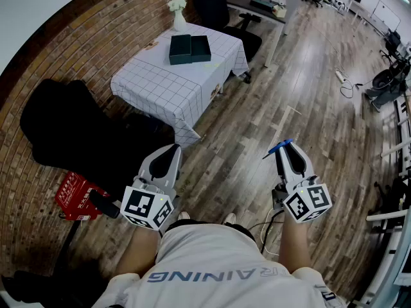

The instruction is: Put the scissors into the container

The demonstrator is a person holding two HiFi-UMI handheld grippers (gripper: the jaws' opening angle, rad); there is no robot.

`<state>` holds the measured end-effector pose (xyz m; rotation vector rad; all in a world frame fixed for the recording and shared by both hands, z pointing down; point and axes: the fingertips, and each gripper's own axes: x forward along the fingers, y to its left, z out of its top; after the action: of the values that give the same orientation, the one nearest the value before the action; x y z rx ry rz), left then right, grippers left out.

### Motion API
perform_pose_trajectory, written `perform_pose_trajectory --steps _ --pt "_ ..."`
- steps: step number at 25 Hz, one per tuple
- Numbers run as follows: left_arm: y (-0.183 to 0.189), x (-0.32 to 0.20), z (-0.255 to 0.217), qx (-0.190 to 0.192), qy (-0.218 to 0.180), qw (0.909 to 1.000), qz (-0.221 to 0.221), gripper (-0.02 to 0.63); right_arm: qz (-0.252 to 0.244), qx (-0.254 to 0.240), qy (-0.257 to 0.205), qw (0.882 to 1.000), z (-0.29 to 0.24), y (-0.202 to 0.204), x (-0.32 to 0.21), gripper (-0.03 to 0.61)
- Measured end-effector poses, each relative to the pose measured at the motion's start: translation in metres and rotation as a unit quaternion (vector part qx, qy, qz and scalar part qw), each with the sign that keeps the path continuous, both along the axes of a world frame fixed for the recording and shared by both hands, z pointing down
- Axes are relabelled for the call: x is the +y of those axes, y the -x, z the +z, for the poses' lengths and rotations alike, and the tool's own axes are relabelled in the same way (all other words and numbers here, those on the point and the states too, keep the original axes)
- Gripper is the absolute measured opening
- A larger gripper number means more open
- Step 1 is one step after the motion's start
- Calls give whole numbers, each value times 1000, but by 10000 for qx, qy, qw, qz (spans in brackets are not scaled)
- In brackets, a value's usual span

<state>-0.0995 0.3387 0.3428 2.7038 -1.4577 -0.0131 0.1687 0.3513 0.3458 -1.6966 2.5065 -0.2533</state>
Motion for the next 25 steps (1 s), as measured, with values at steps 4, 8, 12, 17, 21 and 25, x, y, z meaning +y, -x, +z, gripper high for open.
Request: perform_pose_trajectory --steps 4,8,12,17,21,25 --pt "8 0 3 22 58 10000 -29 0 -21 -18 29 10000 3 8 0 94" --pt "10 0 7 8 112 9999 -22 0 -12 -47 42 10000 5 10 0 94" --pt "6 1 10 -35 170 9998 -9 0 -13 -113 96 9999 10 9 0 94" --pt "-8 0 12 -44 181 9998 -27 0 -15 -187 48 9998 14 -5 0 94" --pt "-33 2 13 -44 166 9999 -15 0 163 259 -33 9995 17 -34 3 94" --pt "-57 4 22 -73 161 9998 -76 0 8 449 -139 9989 13 -55 6 94"
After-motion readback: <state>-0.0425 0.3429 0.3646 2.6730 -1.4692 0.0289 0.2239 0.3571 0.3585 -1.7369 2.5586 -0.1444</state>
